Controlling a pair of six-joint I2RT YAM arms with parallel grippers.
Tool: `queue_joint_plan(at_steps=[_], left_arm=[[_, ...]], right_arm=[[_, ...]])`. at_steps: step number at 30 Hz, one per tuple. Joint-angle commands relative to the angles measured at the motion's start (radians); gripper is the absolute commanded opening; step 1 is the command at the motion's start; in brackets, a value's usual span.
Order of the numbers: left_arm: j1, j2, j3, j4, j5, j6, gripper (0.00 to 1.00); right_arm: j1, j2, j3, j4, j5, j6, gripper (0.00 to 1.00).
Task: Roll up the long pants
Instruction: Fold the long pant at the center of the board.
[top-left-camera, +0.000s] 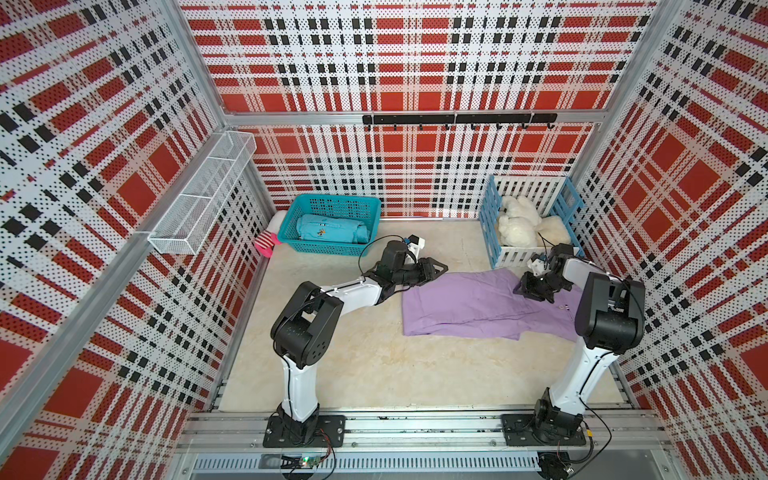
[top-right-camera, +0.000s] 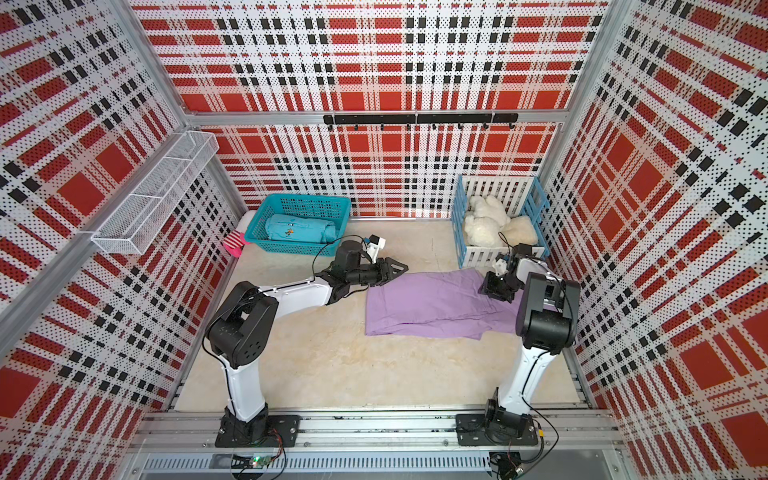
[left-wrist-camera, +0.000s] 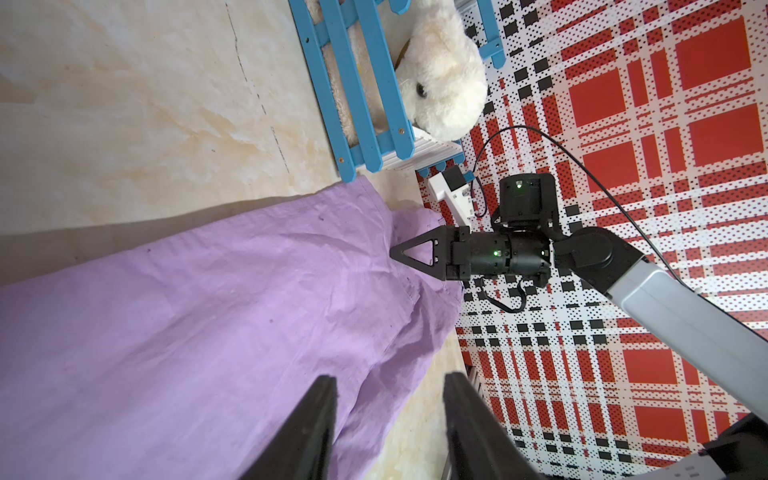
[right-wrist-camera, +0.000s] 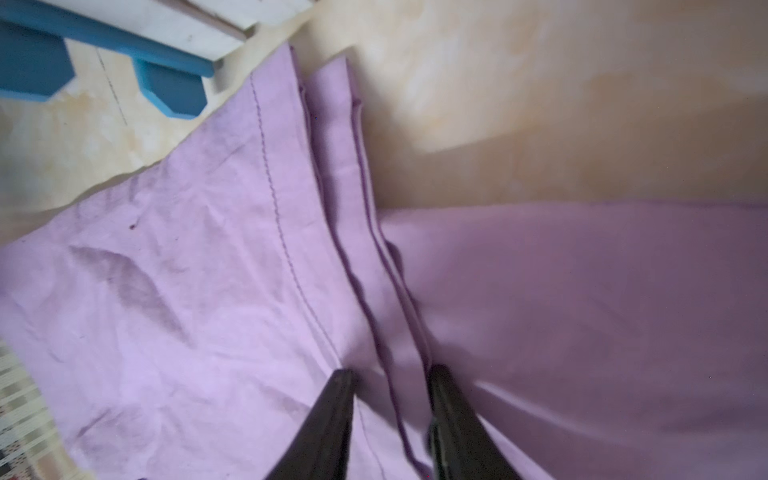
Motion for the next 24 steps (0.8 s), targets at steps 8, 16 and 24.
queue_joint_plan(at_steps=[8,16,24], left_arm=[[0.012,-0.043,-0.024,0.003,0.003,0.024,0.47],[0.014,-0.043,-0.029,0.004,0.012,0.027,0.47],[0.014,-0.042,-0.034,0.006,0.019,0.033,0.47]], right_arm=[[-0.008,-0.008,-0.008,-0.054,-0.186,-0.038,0.0],[-0.018,-0.17,0.107,-0.148,-0.054,0.023,0.0],[-0.078,-0.174,0.252,-0.342,0.174,0.033,0.0]])
